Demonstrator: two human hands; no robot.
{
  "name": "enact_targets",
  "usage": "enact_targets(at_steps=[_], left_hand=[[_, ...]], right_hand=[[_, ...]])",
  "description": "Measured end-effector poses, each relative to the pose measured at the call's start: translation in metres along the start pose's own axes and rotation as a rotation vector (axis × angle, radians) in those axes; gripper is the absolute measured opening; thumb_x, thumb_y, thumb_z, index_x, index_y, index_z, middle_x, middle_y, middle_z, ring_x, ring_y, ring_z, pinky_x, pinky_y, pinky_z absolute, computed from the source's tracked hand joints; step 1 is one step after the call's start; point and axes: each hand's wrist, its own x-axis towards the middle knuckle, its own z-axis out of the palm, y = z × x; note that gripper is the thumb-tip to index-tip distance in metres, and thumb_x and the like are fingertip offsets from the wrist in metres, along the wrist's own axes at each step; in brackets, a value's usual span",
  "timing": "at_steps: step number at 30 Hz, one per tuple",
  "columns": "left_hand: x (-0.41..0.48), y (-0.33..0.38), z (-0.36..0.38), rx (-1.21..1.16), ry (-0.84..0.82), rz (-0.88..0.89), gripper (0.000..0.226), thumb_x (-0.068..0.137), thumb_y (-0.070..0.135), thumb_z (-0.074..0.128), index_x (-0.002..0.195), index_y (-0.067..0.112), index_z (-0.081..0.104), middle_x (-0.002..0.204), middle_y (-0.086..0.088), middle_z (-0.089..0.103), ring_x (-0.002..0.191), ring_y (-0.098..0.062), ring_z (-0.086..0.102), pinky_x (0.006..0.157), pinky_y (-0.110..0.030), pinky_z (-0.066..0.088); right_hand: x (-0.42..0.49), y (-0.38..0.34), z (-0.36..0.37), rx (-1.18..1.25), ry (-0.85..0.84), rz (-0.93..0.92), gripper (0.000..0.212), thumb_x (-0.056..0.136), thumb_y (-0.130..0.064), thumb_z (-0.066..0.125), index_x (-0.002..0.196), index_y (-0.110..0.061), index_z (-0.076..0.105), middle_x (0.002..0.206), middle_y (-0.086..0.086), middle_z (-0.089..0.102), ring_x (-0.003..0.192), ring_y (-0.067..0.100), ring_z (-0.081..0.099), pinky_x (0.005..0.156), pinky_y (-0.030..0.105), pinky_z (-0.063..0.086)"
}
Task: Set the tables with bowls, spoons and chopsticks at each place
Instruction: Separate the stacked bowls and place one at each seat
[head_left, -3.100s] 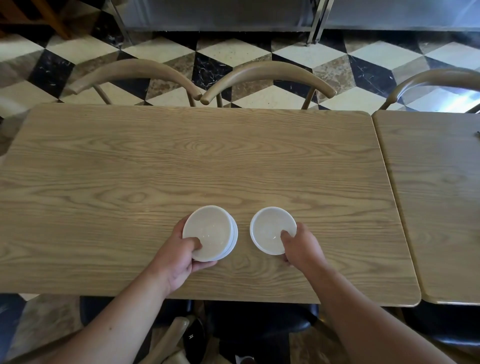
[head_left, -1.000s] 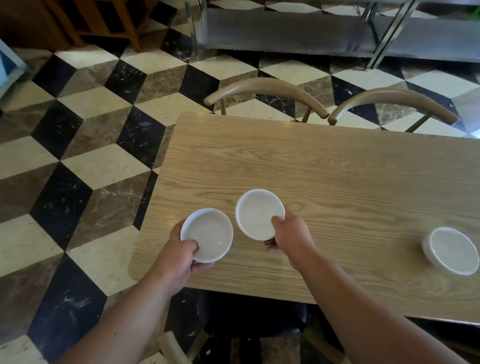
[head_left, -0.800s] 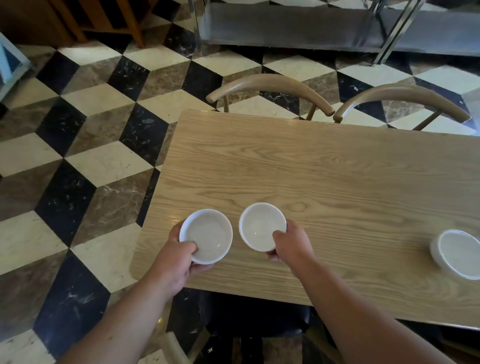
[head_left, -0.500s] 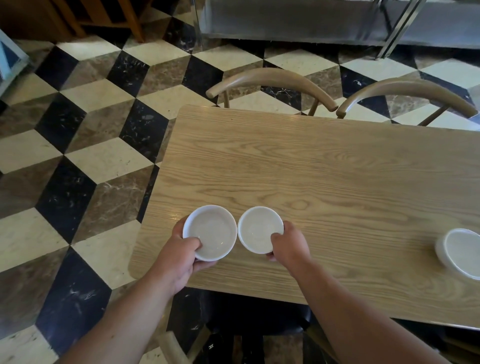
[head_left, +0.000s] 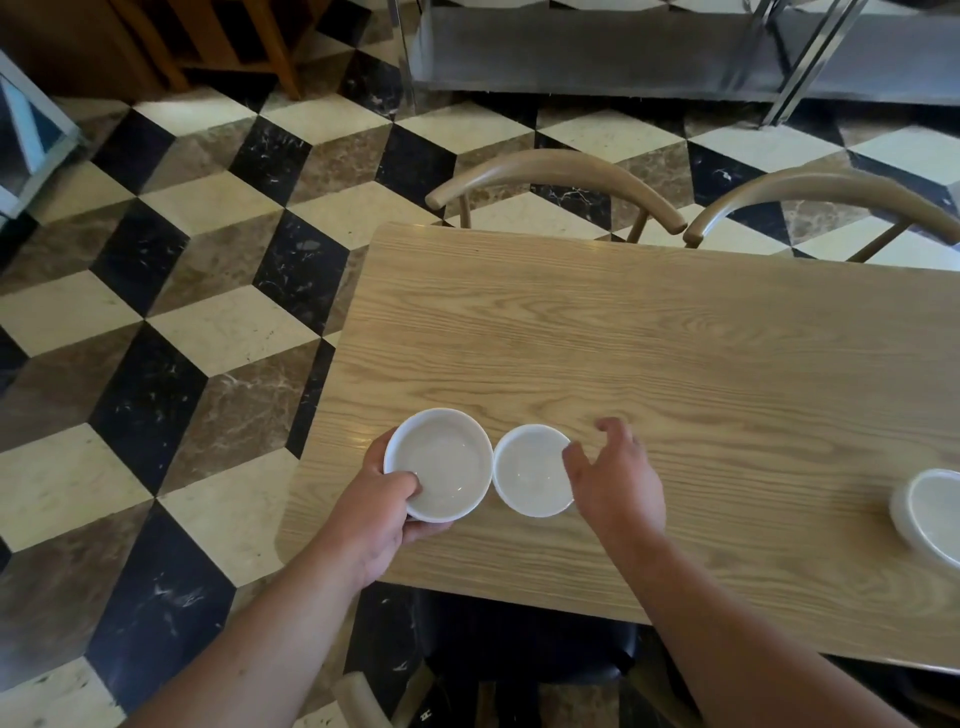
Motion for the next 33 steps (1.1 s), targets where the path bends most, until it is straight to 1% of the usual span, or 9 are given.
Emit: enact_targets(at_steps=[3,7,11,14,17,22,25,29,33], left_hand=[[-0.005,0.017,-0.001,0.010,-0.027,0.018,0.065,0.098,-0.007,0.042,0.141,0.041,0.052,0.138,-0.010,0.055,0.115,-0.039,0.069,0.079,-0.054,0.067],[-0.009,0.045,-0.014,0.010,-0.101,0.040,0.058,0.100,0.000,0.044,0.138,0.042,0.054,0.140,-0.015,0.055,0.119,-0.042,0.069,0.080,-0.053,0.067],[-0.008,0.079,-0.055,0.037,-0.181,0.070,0.044,0.103,0.013,0.053,0.136,0.042,0.057,0.139,-0.014,0.060,0.116,-0.039,0.072,0.079,-0.049,0.067],[-0.002,0.106,-0.108,0.083,-0.254,0.120,0.025,0.109,0.045,0.051,0.132,0.040,0.059,0.135,-0.009,0.066,0.110,-0.030,0.077,0.084,-0.049,0.067],[0.005,0.137,-0.177,0.111,-0.279,0.138,0.049,0.104,0.070,0.040,0.135,0.039,0.061,0.130,-0.009,0.071,0.108,-0.025,0.078,0.090,-0.052,0.066],[0.001,0.211,-0.292,0.159,-0.246,0.176,0.053,0.105,0.070,0.032,0.134,0.037,0.062,0.126,-0.010,0.069,0.103,-0.024,0.078,0.078,-0.039,0.067],[0.003,0.258,-0.341,0.158,-0.255,0.197,0.046,0.106,0.067,0.034,0.129,0.041,0.064,0.130,-0.009,0.065,0.112,-0.026,0.074,0.089,-0.046,0.067],[0.024,0.306,-0.364,0.159,-0.217,0.211,0.048,0.103,0.071,0.044,0.128,0.039,0.069,0.132,-0.010,0.065,0.115,-0.029,0.073,0.089,-0.049,0.067],[0.062,0.347,-0.351,0.136,-0.197,0.155,0.048,0.102,0.069,0.050,0.123,0.031,0.071,0.133,-0.014,0.064,0.115,-0.034,0.073,0.084,-0.050,0.067]], right_hand=[[-0.008,-0.041,-0.015,0.121,-0.050,-0.163,0.039,0.098,-0.049,0.058,0.130,-0.027,0.063,0.090,-0.004,0.069,0.082,0.020,0.067,0.071,0.034,0.049],[-0.034,-0.110,0.002,0.168,-0.397,-0.197,0.037,0.094,-0.063,0.059,0.125,-0.045,0.055,0.094,-0.010,0.070,0.080,0.020,0.074,0.071,0.047,0.065],[-0.058,-0.168,0.024,0.166,-0.365,-0.145,0.026,0.102,-0.029,0.049,0.126,-0.033,0.056,0.099,-0.004,0.071,0.067,0.027,0.076,0.060,0.036,0.063],[-0.077,-0.217,0.047,0.173,-0.330,-0.109,0.032,0.102,-0.019,0.043,0.127,-0.029,0.059,0.097,-0.008,0.068,0.055,0.021,0.074,0.050,0.026,0.057],[-0.100,-0.277,0.080,0.229,-0.302,-0.063,0.038,0.102,-0.017,0.044,0.136,-0.024,0.060,0.108,0.001,0.069,0.065,0.026,0.078,0.051,0.036,0.063],[-0.143,-0.397,0.131,0.249,-0.327,-0.049,0.039,0.109,-0.021,0.045,0.148,-0.023,0.051,0.123,0.010,0.062,0.083,0.027,0.074,0.060,0.036,0.067],[-0.156,-0.457,0.148,0.301,-0.339,-0.057,0.040,0.111,-0.022,0.049,0.151,-0.024,0.048,0.128,0.007,0.059,0.091,0.028,0.074,0.066,0.037,0.069],[-0.144,-0.503,0.154,0.347,-0.289,-0.083,0.041,0.110,-0.021,0.047,0.151,-0.025,0.048,0.124,0.005,0.059,0.082,0.025,0.076,0.071,0.043,0.069],[-0.105,-0.527,0.152,0.281,-0.254,-0.115,0.042,0.108,-0.015,0.052,0.150,-0.018,0.048,0.129,0.009,0.060,0.096,0.031,0.076,0.076,0.044,0.068]])
